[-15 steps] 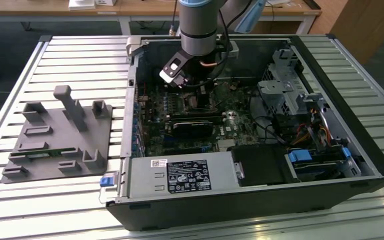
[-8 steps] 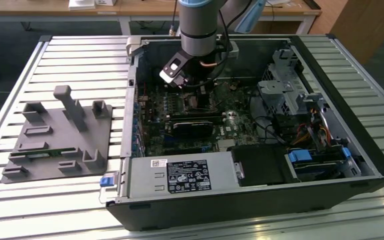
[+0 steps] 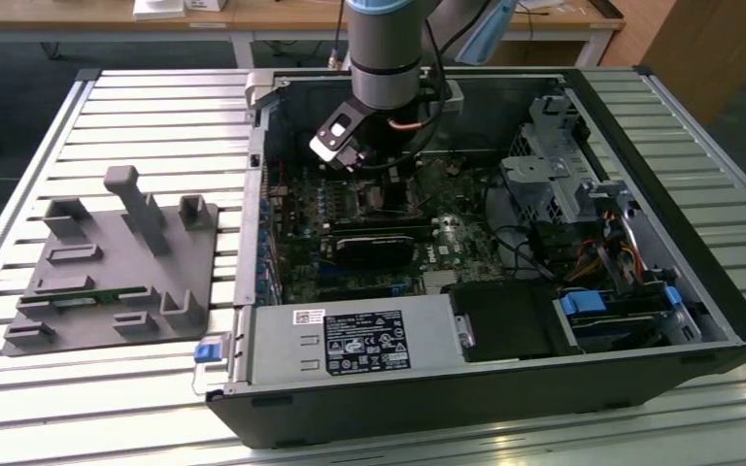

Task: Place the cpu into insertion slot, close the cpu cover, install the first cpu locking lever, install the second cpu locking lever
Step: 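Place the cpu into insertion slot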

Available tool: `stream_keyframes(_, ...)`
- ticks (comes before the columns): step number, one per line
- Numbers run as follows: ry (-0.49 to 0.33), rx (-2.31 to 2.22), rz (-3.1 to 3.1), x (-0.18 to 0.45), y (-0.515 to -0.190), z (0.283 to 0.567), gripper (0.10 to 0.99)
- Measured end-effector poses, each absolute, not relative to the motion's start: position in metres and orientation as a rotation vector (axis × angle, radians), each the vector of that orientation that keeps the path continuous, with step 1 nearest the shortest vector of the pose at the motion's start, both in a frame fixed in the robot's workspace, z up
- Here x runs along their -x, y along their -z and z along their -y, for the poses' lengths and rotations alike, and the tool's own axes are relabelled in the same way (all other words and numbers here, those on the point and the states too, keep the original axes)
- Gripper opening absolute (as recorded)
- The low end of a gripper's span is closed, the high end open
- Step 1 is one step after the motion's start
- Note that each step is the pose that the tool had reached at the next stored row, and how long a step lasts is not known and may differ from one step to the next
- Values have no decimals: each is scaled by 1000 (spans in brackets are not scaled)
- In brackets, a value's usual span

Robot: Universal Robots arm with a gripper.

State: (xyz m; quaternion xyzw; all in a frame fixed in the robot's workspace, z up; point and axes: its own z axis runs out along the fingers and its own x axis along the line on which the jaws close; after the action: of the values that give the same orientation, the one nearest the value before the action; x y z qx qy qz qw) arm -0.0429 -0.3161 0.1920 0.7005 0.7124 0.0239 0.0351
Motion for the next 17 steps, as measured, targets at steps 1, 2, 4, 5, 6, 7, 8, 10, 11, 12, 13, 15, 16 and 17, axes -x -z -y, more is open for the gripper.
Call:
stream_keyframes(1,-73,-2153,-2189,43,-192,316,616)
stream_keyframes(2,-74,-2153,-2189,43,-192,315,616)
stream_keyframes(4,-74,-2153,-2190,43,-192,315,616)
stream_keyframes(5,-75,-2153,-2190,43,-192,314,616)
stream_keyframes(6,-75,-2154,-2190,43,-192,313,616)
stream_keyframes(7,-76,-2155,-2190,43,-192,313,616)
stream_keyframes(8,-76,-2155,-2190,43,-192,313,616)
stream_keyframes(10,-77,-2156,-2189,43,-192,313,616)
stream_keyframes(11,-77,-2156,-2189,43,-192,314,616)
stream_keyframes(12,-77,-2156,-2189,43,-192,314,616)
stream_keyframes(13,-77,-2157,-2189,43,-192,315,616)
stream_keyframes(15,-77,-2157,-2188,43,-192,316,616)
stream_keyframes(16,-77,-2157,-2188,43,-193,316,616)
stream_keyframes(17,-77,-2157,-2188,43,-193,316,616)
